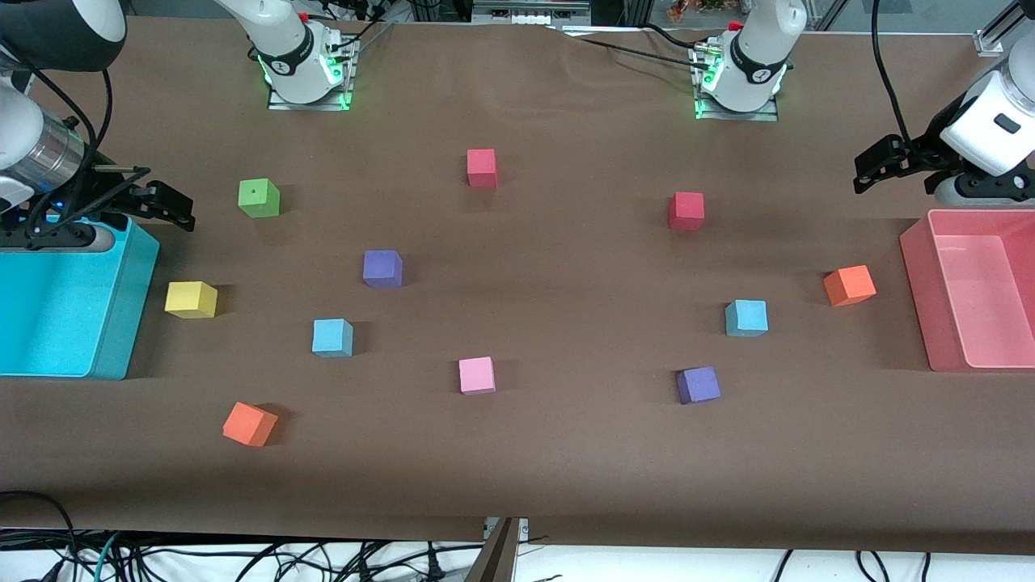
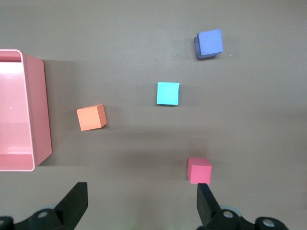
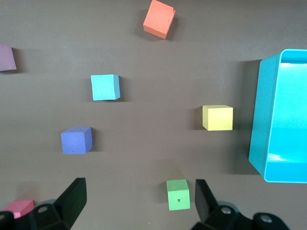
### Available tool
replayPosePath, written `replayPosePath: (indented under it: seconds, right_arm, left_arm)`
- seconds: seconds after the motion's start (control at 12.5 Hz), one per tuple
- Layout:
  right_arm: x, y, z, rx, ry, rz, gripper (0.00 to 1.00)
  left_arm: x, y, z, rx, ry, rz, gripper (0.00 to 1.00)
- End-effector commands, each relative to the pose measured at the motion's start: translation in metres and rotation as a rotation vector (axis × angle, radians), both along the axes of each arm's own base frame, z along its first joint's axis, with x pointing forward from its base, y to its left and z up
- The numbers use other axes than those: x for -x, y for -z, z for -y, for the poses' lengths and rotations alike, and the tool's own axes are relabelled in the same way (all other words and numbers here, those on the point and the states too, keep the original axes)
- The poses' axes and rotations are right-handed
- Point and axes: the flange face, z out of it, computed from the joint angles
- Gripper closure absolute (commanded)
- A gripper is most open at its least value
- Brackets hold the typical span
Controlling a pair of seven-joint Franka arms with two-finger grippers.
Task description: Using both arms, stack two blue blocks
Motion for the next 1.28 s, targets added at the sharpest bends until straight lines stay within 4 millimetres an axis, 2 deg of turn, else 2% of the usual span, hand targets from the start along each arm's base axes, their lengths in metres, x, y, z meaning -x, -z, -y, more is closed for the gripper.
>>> replayPosePath:
  seconds: [0.0, 1.2]
  right_arm:
    - [0.0022, -0.0049, 0.0010, -0.010, -0.003, 0.012, 0.00]
    - [0.0036, 0.0008, 0.0009, -0.010, -0.015, -0.021, 0.00]
  left_arm:
    - [0.0031, -0.0067, -0.0010, -0.024, 0.007, -0.010, 0.00]
    - [0.0057, -0.0056, -0.0007, -0.020, 0.005, -0.032, 0.00]
